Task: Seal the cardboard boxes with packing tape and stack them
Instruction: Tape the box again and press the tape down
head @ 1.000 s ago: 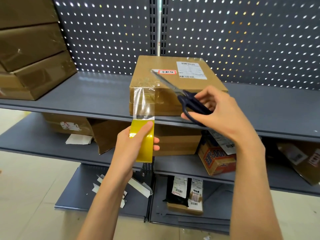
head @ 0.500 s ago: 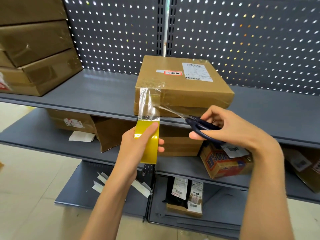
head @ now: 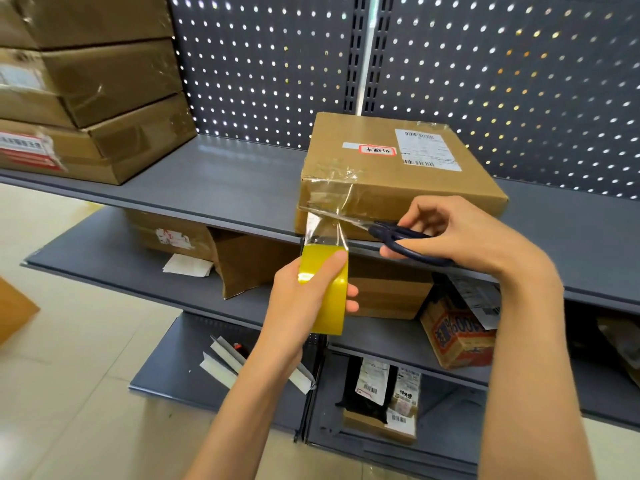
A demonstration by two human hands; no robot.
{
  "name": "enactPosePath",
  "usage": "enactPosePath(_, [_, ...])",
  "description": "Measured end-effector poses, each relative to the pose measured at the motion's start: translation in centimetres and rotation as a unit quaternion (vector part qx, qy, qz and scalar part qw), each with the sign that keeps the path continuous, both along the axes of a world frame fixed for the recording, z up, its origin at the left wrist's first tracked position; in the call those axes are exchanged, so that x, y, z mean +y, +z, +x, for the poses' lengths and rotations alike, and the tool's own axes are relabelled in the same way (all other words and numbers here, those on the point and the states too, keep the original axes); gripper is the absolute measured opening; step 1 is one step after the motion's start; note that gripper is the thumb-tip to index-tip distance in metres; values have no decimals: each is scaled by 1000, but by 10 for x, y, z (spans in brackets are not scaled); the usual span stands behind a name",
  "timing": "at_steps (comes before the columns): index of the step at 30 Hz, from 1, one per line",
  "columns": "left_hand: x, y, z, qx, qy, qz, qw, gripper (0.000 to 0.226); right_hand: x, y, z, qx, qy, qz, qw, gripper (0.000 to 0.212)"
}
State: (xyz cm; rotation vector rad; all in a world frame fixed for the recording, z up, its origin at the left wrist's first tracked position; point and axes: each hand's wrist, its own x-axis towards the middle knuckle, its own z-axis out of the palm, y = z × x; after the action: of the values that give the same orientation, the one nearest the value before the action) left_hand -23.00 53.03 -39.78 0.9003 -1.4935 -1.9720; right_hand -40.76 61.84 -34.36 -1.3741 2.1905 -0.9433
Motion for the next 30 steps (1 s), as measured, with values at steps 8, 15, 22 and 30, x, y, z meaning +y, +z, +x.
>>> enactPosePath(8, [-2,1,3,-6,5,-5,1000,17,-1,-6,-2,14,-6,-26,1000,54])
enactPosePath(15, [2,-2,6,-7,4,-5,1000,17,3,-18,7,10,-24,-22,999,30])
enactPosePath(22, [7,17,13,60,5,-54,997,15,21,3,20,-2,-70,-211,975,24])
enactPosePath(30, [22,15,6,55,-51,-58,995,15,64,10,-13,58,-344,-315,883,33])
